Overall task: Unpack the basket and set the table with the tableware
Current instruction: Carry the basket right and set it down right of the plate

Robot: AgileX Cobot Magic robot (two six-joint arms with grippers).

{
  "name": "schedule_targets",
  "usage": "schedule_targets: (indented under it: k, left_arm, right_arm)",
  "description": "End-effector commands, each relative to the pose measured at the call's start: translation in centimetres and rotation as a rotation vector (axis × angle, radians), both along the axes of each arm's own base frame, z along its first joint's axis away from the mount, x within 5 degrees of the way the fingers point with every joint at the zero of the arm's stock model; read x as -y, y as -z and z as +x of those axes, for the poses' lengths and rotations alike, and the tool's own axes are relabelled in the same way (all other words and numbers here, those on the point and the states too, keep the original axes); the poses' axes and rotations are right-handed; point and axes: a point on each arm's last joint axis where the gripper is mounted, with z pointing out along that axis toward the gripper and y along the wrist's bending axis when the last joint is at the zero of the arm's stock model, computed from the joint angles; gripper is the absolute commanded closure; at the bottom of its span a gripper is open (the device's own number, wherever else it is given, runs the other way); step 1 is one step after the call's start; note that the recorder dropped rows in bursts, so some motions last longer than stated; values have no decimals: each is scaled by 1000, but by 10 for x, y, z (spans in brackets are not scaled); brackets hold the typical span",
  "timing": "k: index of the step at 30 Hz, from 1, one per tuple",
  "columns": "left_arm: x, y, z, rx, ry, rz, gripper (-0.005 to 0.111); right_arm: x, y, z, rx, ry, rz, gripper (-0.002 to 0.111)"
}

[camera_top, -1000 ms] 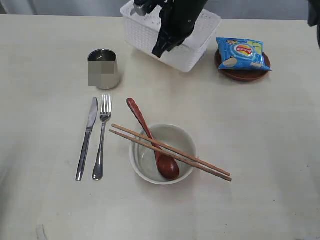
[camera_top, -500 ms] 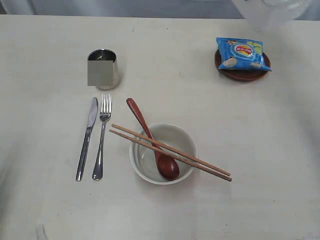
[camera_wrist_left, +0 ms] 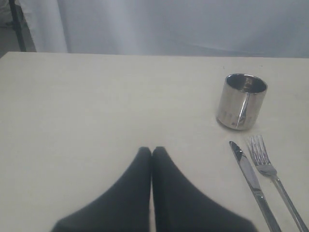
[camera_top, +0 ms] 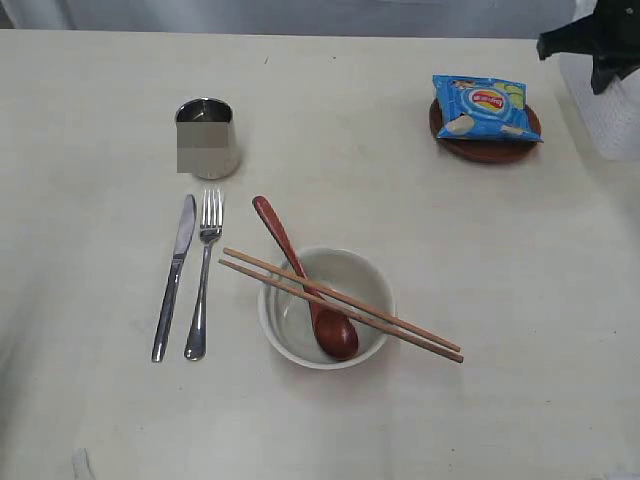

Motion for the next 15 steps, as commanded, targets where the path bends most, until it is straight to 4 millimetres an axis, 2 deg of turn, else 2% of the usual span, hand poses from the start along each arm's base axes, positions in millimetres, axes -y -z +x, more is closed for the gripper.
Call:
schedule_targets:
  k: [1,9,15]
  left_arm:
    - [0,0,0,9,-2,2,107]
    - [0,0,0,9,-2,2,107]
    - [0,0,0,9,-2,2,107]
  right_arm:
    - [3,21,3,-44,18,0,109]
    - [3,56,8,-108,20,5,109]
    - [-12,62,8,-124,4,60,109]
